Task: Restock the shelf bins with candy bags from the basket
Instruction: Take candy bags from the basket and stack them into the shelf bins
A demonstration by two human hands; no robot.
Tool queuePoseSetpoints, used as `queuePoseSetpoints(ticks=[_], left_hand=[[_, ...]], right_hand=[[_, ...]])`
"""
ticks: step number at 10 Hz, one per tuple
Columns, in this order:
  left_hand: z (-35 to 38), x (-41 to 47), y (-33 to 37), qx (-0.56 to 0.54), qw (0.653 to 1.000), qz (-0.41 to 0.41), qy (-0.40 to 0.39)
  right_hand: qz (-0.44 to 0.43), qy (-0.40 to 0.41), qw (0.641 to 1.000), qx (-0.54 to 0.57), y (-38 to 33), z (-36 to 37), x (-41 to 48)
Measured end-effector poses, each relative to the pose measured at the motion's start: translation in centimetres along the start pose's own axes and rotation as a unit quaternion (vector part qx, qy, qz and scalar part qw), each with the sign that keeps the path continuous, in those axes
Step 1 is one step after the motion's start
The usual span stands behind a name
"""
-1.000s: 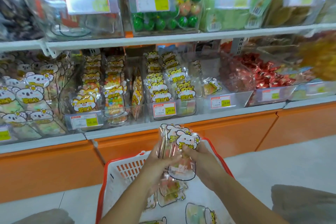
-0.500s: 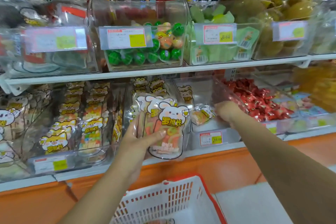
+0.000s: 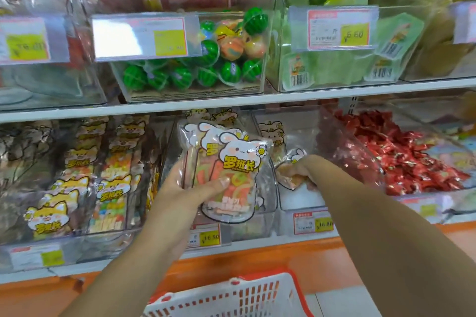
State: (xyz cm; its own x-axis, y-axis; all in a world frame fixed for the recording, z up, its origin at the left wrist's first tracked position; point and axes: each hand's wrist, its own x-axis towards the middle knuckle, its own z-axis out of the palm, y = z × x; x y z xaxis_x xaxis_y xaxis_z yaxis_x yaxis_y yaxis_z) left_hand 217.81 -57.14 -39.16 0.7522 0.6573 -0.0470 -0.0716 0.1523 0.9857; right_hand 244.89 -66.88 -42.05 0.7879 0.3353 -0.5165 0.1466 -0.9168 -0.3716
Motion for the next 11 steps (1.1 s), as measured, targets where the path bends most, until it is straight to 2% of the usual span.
queuePoseSetpoints(ticks=[1, 2, 3, 5, 6, 7, 8, 10, 11], left_hand=[[0.2, 0.0, -0.1, 0.000, 1.000, 0.000, 0.012], [0.5, -0.1, 0.0, -0.006, 1.000, 0.004, 0.021], [0.9, -0.4, 0.1, -0.011, 0.999, 0.006, 0.031], [1.3, -0.9, 0.2, -0.012, 0.999, 0.002, 0.031], [1.6, -1.1, 0.2, -0.014, 0.999, 0.003, 0.029], [2.2, -1.5, 0.4, -0.012, 0.999, 0.000, 0.030], [2.6, -1.6, 0.3, -0.013, 0.999, -0.008, 0.035], [3.5, -2.0, 0.4, -0.016, 0.999, -0.019, 0.038], [3.9, -2.3, 0.6, -0.021, 0.999, -0.021, 0.042]], right_hand=[[0.010, -0.043, 0.999, 0.024, 0.3, -0.1, 0.1], [-0.013, -0.023, 0.998, 0.056, 0.5, 0.2, 0.4], [-0.051, 0.038, 0.984, 0.165, 0.7, 0.9, 1.0], [-0.106, 0.066, 0.982, 0.141, 0.1, 1.9, 2.5], [-0.100, 0.067, 0.986, 0.118, 0.1, 2.1, 2.3], [-0.097, 0.025, 0.968, 0.232, 0.5, 1.8, 2.6], [-0.093, 0.015, 0.957, 0.273, 0.5, 1.6, 2.1], [-0.097, 0.041, 0.951, 0.291, 1.0, 1.3, 1.6], [-0.103, 0.043, 0.937, 0.332, 1.4, 0.8, 2.0]])
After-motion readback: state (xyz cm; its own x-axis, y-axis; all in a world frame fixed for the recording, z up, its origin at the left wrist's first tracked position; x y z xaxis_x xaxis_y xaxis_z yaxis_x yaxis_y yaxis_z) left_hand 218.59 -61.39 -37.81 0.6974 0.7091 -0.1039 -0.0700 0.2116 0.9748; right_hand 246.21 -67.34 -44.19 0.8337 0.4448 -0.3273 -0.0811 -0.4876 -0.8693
